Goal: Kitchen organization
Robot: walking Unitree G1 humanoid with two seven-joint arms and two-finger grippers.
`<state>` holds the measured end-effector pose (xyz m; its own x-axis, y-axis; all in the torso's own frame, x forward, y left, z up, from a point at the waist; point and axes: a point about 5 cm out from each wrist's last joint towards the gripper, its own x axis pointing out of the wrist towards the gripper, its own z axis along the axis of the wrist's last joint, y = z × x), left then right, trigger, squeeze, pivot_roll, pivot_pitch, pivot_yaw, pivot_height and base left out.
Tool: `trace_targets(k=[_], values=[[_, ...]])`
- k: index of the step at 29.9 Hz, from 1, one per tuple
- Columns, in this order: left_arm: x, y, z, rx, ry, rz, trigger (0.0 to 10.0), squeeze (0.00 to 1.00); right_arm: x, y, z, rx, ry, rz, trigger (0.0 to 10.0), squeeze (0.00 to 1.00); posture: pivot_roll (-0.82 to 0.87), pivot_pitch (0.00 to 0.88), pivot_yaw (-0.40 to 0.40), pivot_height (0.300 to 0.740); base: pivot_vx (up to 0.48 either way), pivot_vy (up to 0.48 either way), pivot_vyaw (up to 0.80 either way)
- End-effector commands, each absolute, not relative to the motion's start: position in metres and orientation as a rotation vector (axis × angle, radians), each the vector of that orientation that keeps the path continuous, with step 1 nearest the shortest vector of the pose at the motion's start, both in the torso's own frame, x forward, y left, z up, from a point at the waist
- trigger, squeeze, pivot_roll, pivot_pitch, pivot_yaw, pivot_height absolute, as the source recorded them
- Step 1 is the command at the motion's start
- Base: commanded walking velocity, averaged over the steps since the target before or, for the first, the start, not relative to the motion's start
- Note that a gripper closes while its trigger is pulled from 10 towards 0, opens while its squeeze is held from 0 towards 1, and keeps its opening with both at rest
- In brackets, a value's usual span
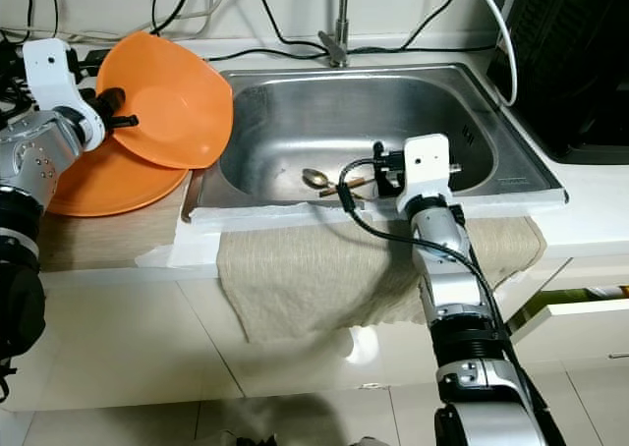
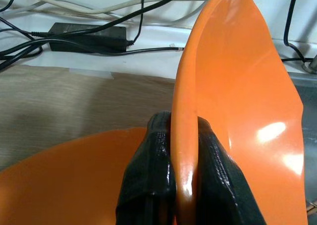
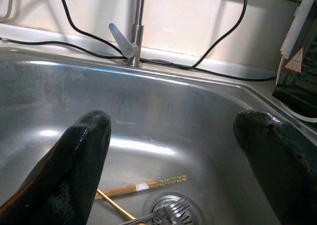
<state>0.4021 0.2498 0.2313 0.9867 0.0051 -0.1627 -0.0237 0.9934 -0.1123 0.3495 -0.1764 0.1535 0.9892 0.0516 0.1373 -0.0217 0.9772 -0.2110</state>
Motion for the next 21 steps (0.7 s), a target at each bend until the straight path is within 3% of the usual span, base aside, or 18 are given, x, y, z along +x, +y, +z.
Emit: trace_targets(k=[1, 21], values=[[0.4003, 0.2501, 0.2179, -0.094, 0.228, 0.029, 0.0, 0.0, 0.3499, -0.1777, 0.1569, -0.203, -0.161, 0.034, 10.0, 0.0, -0.07, 0.0, 0.033, 0.74, 0.0, 0.0, 0.0], [0.4008, 0.2501, 0.2193, -0.094, 0.227, 0.029, 0.0, 0.0, 0.3512, -0.1773, 0.1583, -0.203, -0.161, 0.034, 10.0, 0.0, -0.08, 0.0, 0.045, 0.74, 0.0, 0.0, 0.0]])
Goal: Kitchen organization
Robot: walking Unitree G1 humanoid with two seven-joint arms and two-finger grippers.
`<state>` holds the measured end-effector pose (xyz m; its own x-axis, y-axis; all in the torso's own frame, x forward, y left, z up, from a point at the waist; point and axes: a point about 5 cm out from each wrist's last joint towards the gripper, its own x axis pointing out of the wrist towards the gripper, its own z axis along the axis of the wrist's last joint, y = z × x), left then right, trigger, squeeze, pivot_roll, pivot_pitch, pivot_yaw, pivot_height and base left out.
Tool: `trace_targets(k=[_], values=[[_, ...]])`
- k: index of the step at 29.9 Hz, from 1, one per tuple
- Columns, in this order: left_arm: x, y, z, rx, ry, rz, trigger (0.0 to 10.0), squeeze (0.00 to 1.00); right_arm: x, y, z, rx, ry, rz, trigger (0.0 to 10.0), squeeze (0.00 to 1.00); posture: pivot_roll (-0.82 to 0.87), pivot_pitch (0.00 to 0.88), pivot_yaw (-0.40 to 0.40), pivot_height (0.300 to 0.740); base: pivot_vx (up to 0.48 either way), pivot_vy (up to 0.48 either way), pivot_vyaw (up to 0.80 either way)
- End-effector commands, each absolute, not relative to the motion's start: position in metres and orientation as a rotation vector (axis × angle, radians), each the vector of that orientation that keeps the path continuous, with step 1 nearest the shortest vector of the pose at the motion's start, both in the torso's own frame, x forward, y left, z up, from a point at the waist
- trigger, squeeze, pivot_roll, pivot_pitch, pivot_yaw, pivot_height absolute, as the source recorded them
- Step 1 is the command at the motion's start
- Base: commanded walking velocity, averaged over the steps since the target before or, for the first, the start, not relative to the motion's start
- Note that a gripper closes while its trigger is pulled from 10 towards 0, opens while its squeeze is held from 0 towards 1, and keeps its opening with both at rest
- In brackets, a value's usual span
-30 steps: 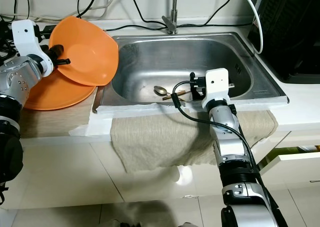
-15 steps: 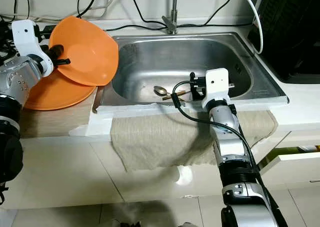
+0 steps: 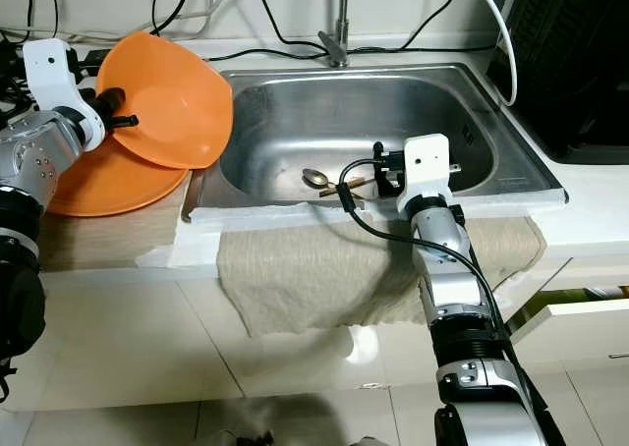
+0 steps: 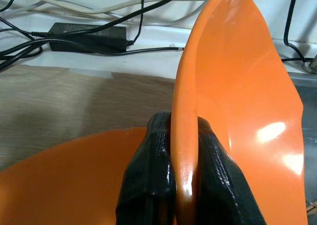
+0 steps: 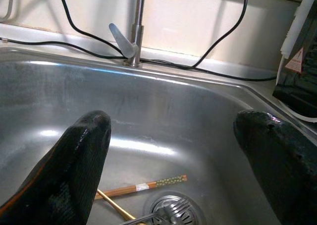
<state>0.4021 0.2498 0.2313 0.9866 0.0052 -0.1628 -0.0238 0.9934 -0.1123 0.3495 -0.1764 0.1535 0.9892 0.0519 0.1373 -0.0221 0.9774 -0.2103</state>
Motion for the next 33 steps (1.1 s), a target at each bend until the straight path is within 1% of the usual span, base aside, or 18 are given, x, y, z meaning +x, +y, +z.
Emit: trace_targets(k=[1, 22, 25, 26, 29, 30, 32, 33], values=[[0.401, 0.25, 0.219, -0.094, 0.227, 0.029, 0.0, 0.0, 0.351, -0.177, 0.158, -0.203, -0.161, 0.034, 10.0, 0.0, -0.08, 0.0, 0.045, 0.74, 0.0, 0.0, 0.0], [0.4, 0.251, 0.218, -0.094, 0.228, 0.03, 0.0, 0.0, 0.35, -0.176, 0.157, -0.203, -0.16, 0.035, 10.0, 0.0, -0.08, 0.0, 0.046, 0.74, 0.0, 0.0, 0.0], [0.399, 0.255, 0.217, -0.094, 0.229, 0.032, 0.0, 0.0, 0.35, -0.173, 0.156, -0.203, -0.161, 0.037, 10.0, 0.0, -0.12, 0.0, 0.083, 0.74, 0.0, 0.0, 0.0], [0.399, 0.255, 0.217, -0.094, 0.229, 0.032, 0.0, 0.0, 0.35, -0.172, 0.156, -0.202, -0.161, 0.037, 10.0, 0.0, -0.12, 0.0, 0.083, 0.74, 0.0, 0.0, 0.0], [0.398, 0.26, 0.218, -0.094, 0.229, 0.035, 0.0, 0.0, 0.35, -0.167, 0.156, -0.202, -0.162, 0.039, 10.0, 0.0, -0.2, 0.0, 0.153, 0.74, 0.0, 0.0, 0.0], [0.398, 0.26, 0.218, -0.094, 0.229, 0.035, 0.0, 0.0, 0.35, -0.167, 0.156, -0.202, -0.162, 0.039, 10.0, 0.0, -0.2, 0.0, 0.153, 0.74, 0.0, 0.0, 0.0], [0.396, 0.264, 0.218, -0.093, 0.228, 0.037, 0.0, 0.0, 0.35, -0.163, 0.156, -0.201, -0.165, 0.041, 10.0, 0.0, -0.29, 0.0, 0.209, 0.74, 0.0, 0.0, 0.0], [0.396, 0.264, 0.218, -0.093, 0.228, 0.037, 0.0, 0.0, 0.35, -0.163, 0.156, -0.201, -0.165, 0.041, 10.0, 0.0, -0.29, 0.0, 0.209, 0.74, 0.0, 0.0, 0.0]])
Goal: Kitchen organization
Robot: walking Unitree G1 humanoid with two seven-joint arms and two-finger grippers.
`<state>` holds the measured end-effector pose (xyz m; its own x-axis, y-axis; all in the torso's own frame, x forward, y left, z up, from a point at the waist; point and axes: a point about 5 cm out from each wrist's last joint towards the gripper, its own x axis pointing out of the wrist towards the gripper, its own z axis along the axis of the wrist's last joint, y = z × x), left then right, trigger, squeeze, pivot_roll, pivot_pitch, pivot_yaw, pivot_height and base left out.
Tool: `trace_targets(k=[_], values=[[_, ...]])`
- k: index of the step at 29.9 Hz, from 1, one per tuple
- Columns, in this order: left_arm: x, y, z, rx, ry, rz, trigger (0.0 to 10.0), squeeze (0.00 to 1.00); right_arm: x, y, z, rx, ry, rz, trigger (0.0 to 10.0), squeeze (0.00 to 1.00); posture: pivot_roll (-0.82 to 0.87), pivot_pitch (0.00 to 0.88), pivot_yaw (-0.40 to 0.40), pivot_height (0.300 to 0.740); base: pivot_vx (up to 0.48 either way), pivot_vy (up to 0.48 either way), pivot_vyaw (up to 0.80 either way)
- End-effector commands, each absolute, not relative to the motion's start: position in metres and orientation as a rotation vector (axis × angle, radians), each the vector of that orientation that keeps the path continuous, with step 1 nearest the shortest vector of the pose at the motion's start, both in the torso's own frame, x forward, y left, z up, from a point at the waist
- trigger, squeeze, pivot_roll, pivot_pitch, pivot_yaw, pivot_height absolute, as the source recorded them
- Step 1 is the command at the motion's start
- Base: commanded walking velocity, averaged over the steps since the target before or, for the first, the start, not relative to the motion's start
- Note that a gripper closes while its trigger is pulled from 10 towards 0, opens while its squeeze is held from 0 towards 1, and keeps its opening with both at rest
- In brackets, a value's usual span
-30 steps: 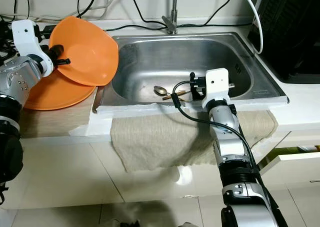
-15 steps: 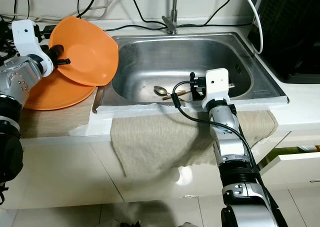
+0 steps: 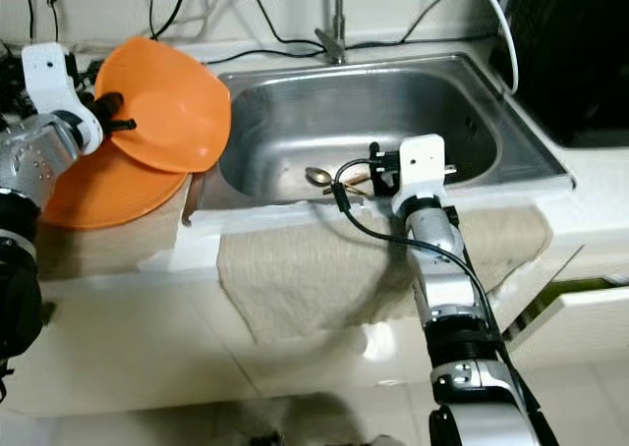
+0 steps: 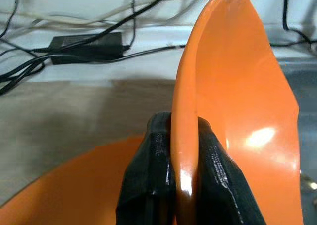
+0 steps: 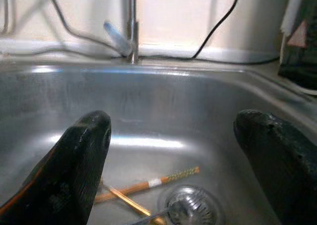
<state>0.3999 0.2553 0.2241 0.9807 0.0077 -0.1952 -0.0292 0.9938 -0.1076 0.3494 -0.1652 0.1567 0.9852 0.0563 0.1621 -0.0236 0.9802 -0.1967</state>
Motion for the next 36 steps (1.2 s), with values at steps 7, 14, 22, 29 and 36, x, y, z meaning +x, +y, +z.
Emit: trace_targets(k=[7, 14, 22, 29, 36], values=[[0.395, 0.267, 0.219, -0.093, 0.227, 0.037, 0.0, 0.0, 0.347, -0.16, 0.157, -0.201, -0.171, 0.041, 10.0, 0.0, -0.4, 0.0, 0.276, 0.74, 0.0, 0.0, 0.0], [0.393, 0.263, 0.218, -0.092, 0.227, 0.024, 0.0, 0.0, 0.337, -0.168, 0.156, -0.203, -0.182, 0.037, 10.0, 0.0, -0.37, 0.0, 0.225, 0.74, 0.0, 0.0, 0.0], [0.391, 0.255, 0.217, -0.091, 0.225, 0.013, 0.0, 0.0, 0.328, -0.179, 0.156, -0.205, -0.188, 0.033, 10.0, 0.0, -0.24, 0.0, 0.118, 0.74, 0.0, 0.0, 0.0], [0.389, 0.249, 0.216, -0.091, 0.225, 0.011, 0.0, 0.0, 0.325, -0.185, 0.156, -0.206, -0.183, 0.032, 10.0, 0.0, -0.18, 0.0, 0.073, 0.74, 0.0, 0.0, 0.0], [0.39, 0.243, 0.214, -0.092, 0.227, 0.012, 0.0, 0.0, 0.327, -0.19, 0.155, -0.206, -0.174, 0.03, 10.0, 0.0, -0.12, 0.0, 0.02, 0.74, 0.0, 0.0, 0.0]])
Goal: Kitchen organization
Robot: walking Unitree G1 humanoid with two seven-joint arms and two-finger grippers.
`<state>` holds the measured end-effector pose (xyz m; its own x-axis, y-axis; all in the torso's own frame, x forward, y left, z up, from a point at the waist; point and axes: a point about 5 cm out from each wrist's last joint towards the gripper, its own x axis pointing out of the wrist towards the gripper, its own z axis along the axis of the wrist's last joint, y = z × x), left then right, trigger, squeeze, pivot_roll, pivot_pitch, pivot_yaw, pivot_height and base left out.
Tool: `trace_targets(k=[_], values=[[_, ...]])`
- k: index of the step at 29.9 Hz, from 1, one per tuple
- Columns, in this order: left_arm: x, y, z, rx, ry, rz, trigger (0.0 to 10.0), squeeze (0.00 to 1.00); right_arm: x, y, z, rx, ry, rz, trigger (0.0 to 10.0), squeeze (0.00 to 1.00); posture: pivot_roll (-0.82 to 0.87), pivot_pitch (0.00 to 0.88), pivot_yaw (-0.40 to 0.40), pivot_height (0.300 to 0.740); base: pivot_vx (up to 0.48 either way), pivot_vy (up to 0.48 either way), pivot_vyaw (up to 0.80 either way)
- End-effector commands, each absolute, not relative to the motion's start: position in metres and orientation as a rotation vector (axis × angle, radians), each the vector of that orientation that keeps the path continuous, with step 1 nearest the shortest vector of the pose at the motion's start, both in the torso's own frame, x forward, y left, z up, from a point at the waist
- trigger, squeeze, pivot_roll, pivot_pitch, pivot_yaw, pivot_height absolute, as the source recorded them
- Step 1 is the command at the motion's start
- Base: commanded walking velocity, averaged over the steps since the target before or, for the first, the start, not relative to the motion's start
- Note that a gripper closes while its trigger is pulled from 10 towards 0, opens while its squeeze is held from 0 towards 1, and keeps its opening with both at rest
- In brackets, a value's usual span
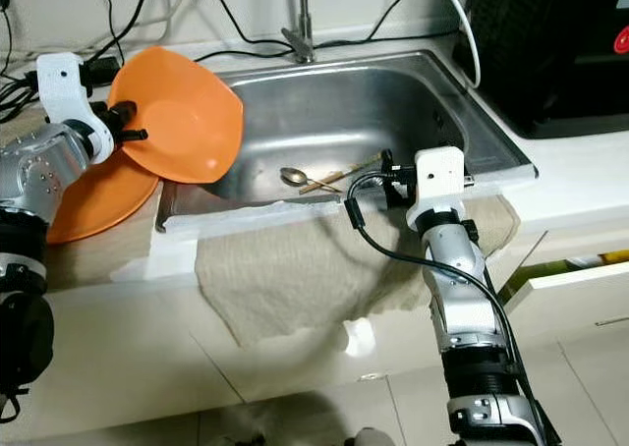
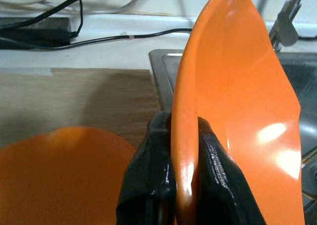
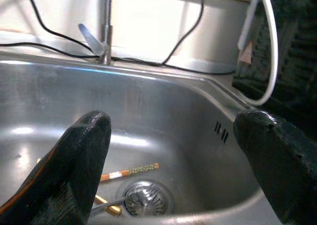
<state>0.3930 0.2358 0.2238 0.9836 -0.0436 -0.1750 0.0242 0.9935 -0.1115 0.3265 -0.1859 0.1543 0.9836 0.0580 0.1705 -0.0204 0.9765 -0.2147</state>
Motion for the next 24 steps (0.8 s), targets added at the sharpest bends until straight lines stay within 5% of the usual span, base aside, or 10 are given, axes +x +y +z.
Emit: trace_targets(k=[1, 24], values=[[0.39, 0.243, 0.214, -0.092, 0.227, 0.012, 0.0, 0.0, 0.328, -0.19, 0.155, -0.206, -0.173, 0.03, 10.0, 0.0, -0.12, 0.0, 0.015, 0.74, 0.0, 0.0, 0.0], [0.395, 0.24, 0.212, -0.095, 0.231, 0.023, 0.0, 0.0, 0.339, -0.189, 0.153, -0.203, -0.153, 0.033, 10.0, 0.0, 0.0, 0.0, -0.07, 0.74, 0.0, 0.0, 0.0]])
